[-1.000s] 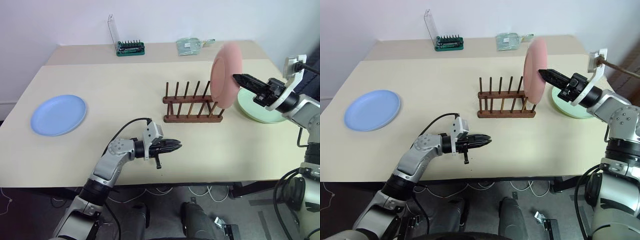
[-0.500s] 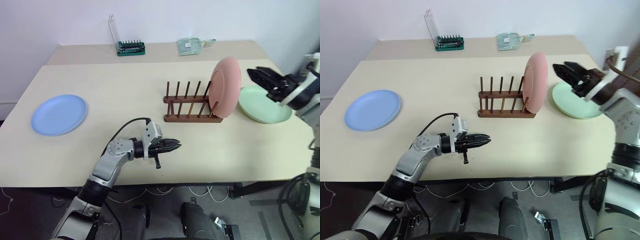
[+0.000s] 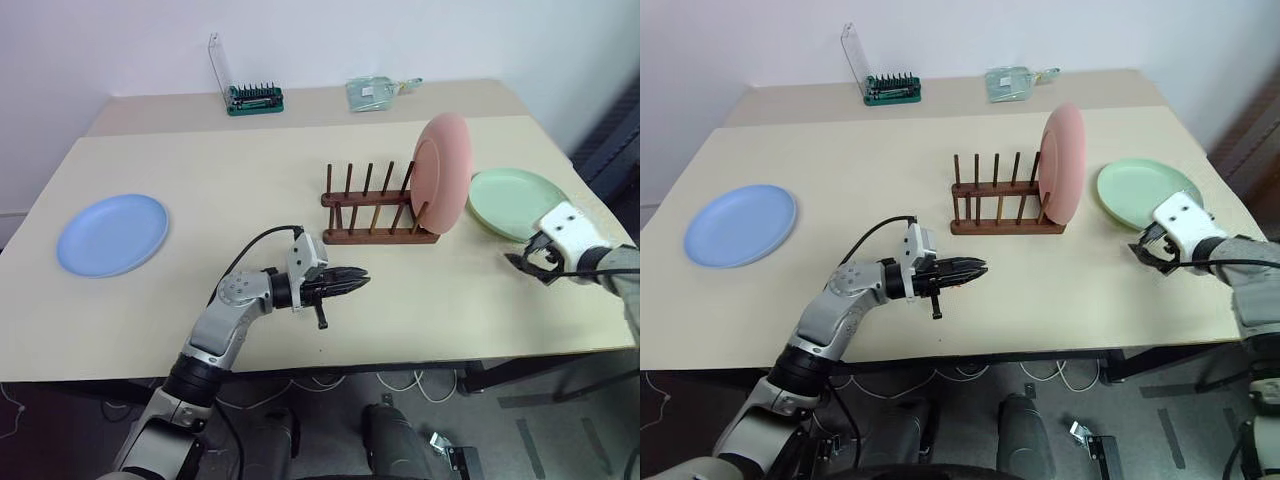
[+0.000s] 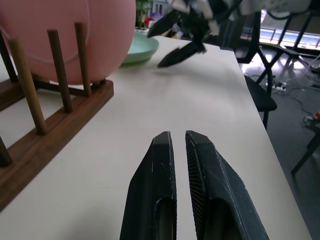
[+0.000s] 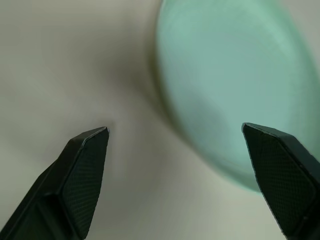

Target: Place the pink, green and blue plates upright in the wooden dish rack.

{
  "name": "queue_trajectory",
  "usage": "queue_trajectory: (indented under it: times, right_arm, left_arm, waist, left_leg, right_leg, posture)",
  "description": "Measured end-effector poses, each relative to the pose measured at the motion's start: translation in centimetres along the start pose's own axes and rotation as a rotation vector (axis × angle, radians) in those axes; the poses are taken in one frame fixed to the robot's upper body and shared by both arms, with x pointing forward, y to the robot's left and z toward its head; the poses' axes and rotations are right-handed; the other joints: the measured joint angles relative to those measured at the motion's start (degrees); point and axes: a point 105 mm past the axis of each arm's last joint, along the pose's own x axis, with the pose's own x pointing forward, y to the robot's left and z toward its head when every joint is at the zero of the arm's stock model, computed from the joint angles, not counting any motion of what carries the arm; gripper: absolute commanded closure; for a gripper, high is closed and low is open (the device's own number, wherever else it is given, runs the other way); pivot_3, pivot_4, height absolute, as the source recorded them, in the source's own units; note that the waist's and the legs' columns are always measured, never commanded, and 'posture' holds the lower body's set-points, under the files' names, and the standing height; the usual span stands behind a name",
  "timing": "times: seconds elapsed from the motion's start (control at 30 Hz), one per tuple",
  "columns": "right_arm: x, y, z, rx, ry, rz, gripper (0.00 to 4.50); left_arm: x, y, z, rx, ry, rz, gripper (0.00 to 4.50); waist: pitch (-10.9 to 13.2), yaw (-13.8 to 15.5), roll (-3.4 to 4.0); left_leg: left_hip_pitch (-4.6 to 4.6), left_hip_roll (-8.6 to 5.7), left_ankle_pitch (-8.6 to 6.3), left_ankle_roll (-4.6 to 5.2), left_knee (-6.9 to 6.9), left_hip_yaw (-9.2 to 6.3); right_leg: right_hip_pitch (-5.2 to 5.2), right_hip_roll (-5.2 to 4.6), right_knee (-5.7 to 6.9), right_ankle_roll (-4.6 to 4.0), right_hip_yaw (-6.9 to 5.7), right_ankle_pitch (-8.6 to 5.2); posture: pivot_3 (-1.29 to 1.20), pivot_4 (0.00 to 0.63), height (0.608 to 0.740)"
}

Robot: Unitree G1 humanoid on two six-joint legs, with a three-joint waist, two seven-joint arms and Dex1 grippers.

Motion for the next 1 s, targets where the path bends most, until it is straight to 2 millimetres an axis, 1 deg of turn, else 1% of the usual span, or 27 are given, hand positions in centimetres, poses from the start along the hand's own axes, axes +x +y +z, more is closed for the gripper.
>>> queue_trajectory:
  times: [0.1,0.13,0.17,0.23,0.37,0.4,0.47,0.57,0.63,0.7,0.8,0.87,0.93,1.0]
  right_arm:
    - [1.0,-0.7,0.4,-0.093,0.001,-0.040,0.09]
    - [1.3,-0.9,0.5,-0.121,-0.001,-0.052,0.62]
    - [1.6,-1.0,0.6,-0.142,0.000,-0.063,0.94]
    - [2.2,-0.8,0.3,-0.184,0.003,-0.071,1.94]
    - [2.6,-0.6,-0.4,-0.210,0.013,-0.086,4.03]
    - [2.6,-0.6,-0.6,-0.217,0.019,-0.093,4.45]
    - [2.5,-0.9,-0.7,-0.224,0.018,-0.124,4.45]
    - [2.0,-0.9,-1.4,-0.228,0.021,-0.176,4.45]
    - [1.2,-1.3,-1.4,-0.247,0.016,-0.252,4.45]
    - [-0.2,-2.4,-0.7,-0.307,0.010,-0.356,4.45]
    - [-2.8,-4.9,1.7,-0.395,-0.029,-0.527,4.45]
    - [-4.3,-6.1,3.8,-0.419,-0.079,-0.624,4.45]
    - [-5.9,-6.7,7.4,-0.453,-0.190,-0.702,4.45]
    - [-7.7,-6.8,12.7,-0.481,-0.368,-0.742,4.45]
  left_arm:
    - [0.0,-0.1,-0.1,-0.005,0.001,-0.001,4.09]
    - [-0.1,-0.1,-0.2,-0.007,0.003,0.000,4.09]
    - [-0.1,-0.1,-0.2,-0.008,0.004,0.000,4.09]
    - [-0.1,-0.1,-0.3,-0.009,0.004,0.002,4.09]
    - [-0.5,-0.2,-0.7,-0.018,0.017,0.015,4.09]
    - [-0.6,-0.3,-0.9,-0.025,0.022,0.020,4.09]
    - [-0.7,-0.3,-1.2,-0.036,0.029,0.028,4.09]
    - [-0.6,-0.3,-1.0,-0.032,0.025,0.028,4.09]
    - [-0.6,-0.4,-0.9,-0.033,0.025,0.030,4.09]
    - [-0.4,-0.5,-0.9,-0.035,0.022,0.027,4.09]
    - [-0.2,-0.6,-0.8,-0.038,0.016,0.021,4.09]
    - [-0.2,-0.6,-0.8,-0.037,0.015,0.020,4.09]
    - [-0.2,-0.6,-0.7,-0.037,0.012,0.019,4.09]
    - [0.0,-0.7,-0.6,-0.036,0.007,0.015,4.09]
  waist:
    - [0.0,0.1,-0.02]
    - [0.0,0.1,-0.03]
    - [0.0,0.2,-0.05]
    - [0.0,0.2,-0.05]
    - [0.0,0.4,-0.05]
    - [0.0,0.4,-0.04]
    - [0.0,0.4,-0.04]
    - [0.0,0.5,-0.03]
    - [0.0,0.5,0.00]
    - [0.0,0.5,0.08]
    - [0.0,0.2,0.11]
    - [0.0,0.1,0.12]
    - [0.0,0.0,0.18]
    - [0.0,0.0,0.18]
  left_leg:
    - [0.02,0.00,0.00,-0.01,0.00,-0.01]
    - [0.02,0.00,0.00,-0.01,0.00,-0.01]
    - [0.02,-0.01,0.00,-0.01,0.01,-0.02]
    - [0.02,-0.02,0.00,-0.01,0.01,-0.03]
    - [0.01,-0.04,0.00,-0.01,0.01,-0.05]
    - [0.01,-0.04,0.01,-0.01,-0.01,-0.06]
    - [0.01,-0.04,0.00,-0.01,-0.02,-0.07]
    - [0.00,-0.04,0.00,-0.01,-0.02,-0.09]
    - [-0.03,-0.05,0.00,-0.01,-0.03,-0.09]
    - [-0.07,-0.06,0.00,-0.01,-0.02,-0.08]
    - [-0.03,-0.04,0.00,-0.01,-0.02,-0.06]
    - [-0.01,-0.02,0.00,0.00,-0.03,-0.06]
    - [-0.01,-0.02,0.00,0.00,-0.03,-0.04]
    - [0.00,-0.01,0.00,0.00,-0.03,-0.05]
  right_leg:
    - [0.02,0.00,0.00,-0.01,0.00,0.01]
    - [0.03,0.00,-0.01,0.00,0.00,0.00]
    - [0.04,0.00,-0.01,-0.01,0.01,0.01]
    - [0.06,0.00,-0.03,-0.01,0.01,0.00]
    - [0.08,0.00,-0.05,-0.01,0.01,0.01]
    - [0.07,0.00,-0.05,-0.01,0.01,0.00]
    - [0.06,0.00,-0.04,-0.01,0.01,0.00]
    - [0.06,0.00,-0.04,-0.01,0.01,0.00]
    - [0.01,0.00,-0.03,-0.01,0.01,0.00]
    - [-0.02,0.00,-0.01,-0.01,0.02,0.00]
    - [-0.01,0.00,-0.01,-0.01,0.02,0.00]
    - [-0.01,0.01,0.01,-0.01,0.02,0.00]
    - [-0.02,0.01,0.01,-0.01,0.03,-0.01]
    - [0.00,0.01,0.01,0.00,0.03,-0.01]
  posture:
    - [0.00,0.150,0.740]
    - [0.00,0.150,0.740]
    - [0.00,0.150,0.740]
    - [0.00,0.150,0.740]
    - [0.00,0.150,0.740]
    - [0.00,0.150,0.740]
    - [0.00,0.150,0.740]
    - [0.00,0.150,0.740]
    - [0.00,0.150,0.740]
    - [0.00,0.150,0.740]
    - [0.00,0.150,0.740]
    - [0.00,0.150,0.740]
    - [0.00,0.150,0.740]
    - [0.00,0.150,0.740]
